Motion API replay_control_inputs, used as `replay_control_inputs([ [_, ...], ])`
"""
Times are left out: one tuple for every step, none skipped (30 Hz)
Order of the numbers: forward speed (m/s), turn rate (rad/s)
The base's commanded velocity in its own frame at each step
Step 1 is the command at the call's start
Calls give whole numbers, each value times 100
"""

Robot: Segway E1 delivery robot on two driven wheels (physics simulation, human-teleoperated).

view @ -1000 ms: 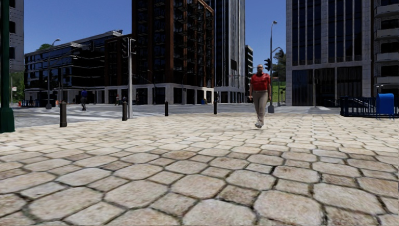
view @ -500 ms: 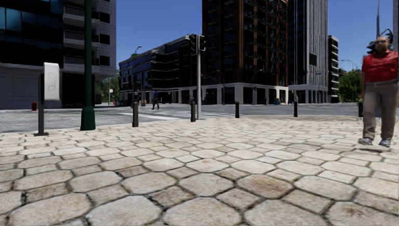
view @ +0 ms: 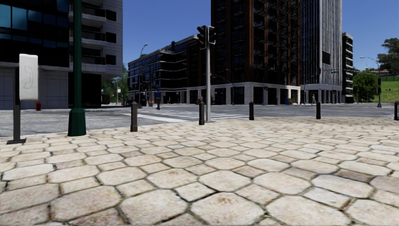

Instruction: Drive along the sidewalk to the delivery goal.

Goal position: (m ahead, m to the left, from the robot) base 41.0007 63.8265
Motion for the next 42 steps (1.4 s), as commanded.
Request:
replay_control_inputs([
  [200, 0],
  [200, 0],
  [200, 0],
  [200, 0],
  [200, 0],
  [200, 0],
  [200, 0],
  [200, 0],
  [200, 0],
  [200, 0],
  [200, 0],
  [200, 0],
  [200, -13],
  [200, -39],
  [200, -67],
  [200, -94],
  [200, -94],
  [200, -109],
  [200, -120],
  [200, -120],
  [200, -120],
  [200, -120],
  [200, -120],
  [200, -120],
  [200, -120],
  [200, -111],
  [200, -21],
  [200, -21],
  [200, -8],
  [200, -1],
  [200, 0],
  [200, 0],
  [200, 0],
  [200, 0],
  [200, 0],
  [200, 0],
  [200, 0],
  [200, 0],
  [200, 0],
  [200, 0],
  [200, 0],
  [200, 0],
])
